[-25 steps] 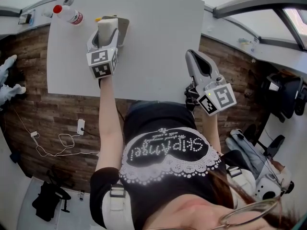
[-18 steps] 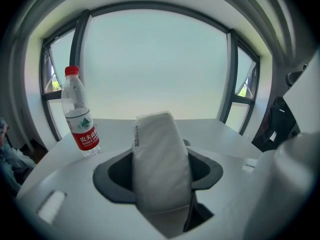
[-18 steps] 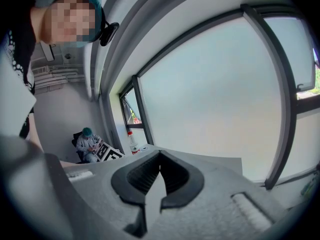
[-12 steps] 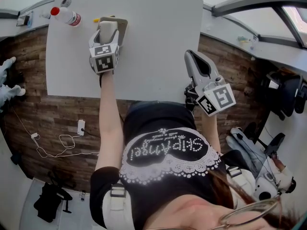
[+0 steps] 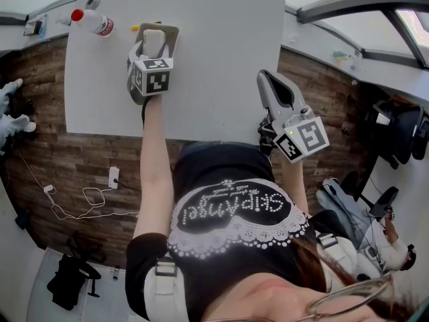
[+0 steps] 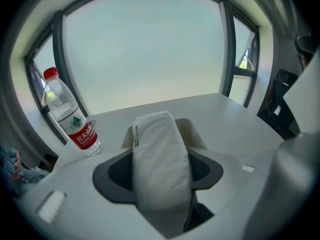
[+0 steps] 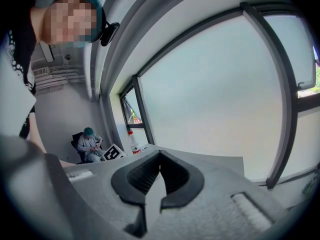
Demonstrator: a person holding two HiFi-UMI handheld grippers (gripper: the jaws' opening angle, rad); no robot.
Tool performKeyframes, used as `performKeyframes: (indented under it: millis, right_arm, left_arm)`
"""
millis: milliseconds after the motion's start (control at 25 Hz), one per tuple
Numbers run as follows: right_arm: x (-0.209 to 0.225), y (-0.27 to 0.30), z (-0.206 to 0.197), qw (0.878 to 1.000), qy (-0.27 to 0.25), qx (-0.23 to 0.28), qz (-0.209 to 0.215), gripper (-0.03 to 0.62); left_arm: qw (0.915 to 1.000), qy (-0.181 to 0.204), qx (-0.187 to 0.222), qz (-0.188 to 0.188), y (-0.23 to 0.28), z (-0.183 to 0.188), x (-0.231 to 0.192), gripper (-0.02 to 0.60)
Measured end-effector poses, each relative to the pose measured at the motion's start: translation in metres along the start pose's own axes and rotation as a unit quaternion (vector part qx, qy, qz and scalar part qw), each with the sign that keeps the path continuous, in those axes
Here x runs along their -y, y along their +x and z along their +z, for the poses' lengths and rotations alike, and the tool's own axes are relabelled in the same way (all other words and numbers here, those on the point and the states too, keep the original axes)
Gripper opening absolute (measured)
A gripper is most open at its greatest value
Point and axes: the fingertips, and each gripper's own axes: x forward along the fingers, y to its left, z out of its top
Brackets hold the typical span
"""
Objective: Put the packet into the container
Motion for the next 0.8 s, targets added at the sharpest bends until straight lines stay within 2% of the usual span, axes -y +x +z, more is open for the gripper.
performKeyframes:
  millis: [240,600,800]
  right_arm:
    - [0.0018,-0.0022,0.0003,1.0,-0.002,0.004,0.001,0.0]
    - [0.0006,-0.0062,0.0022,1.0,-0.002,0.008,0.003,0.0]
    - [0.0009,-0.0101,0.0039,1.0,-0.004,0.01,0.002,0.0]
  left_arm:
    - [0.9986,0.044,-0.029,0.012,0.0056,-0.0055,0.0042,0.279]
    - [0.9983,0.044,-0.035,0.014,0.0076,-0.0064,0.0043,0.281]
    - [0.9985,0.037,-0.04,0.003,0.0079,-0.0057,0.0038,0.284]
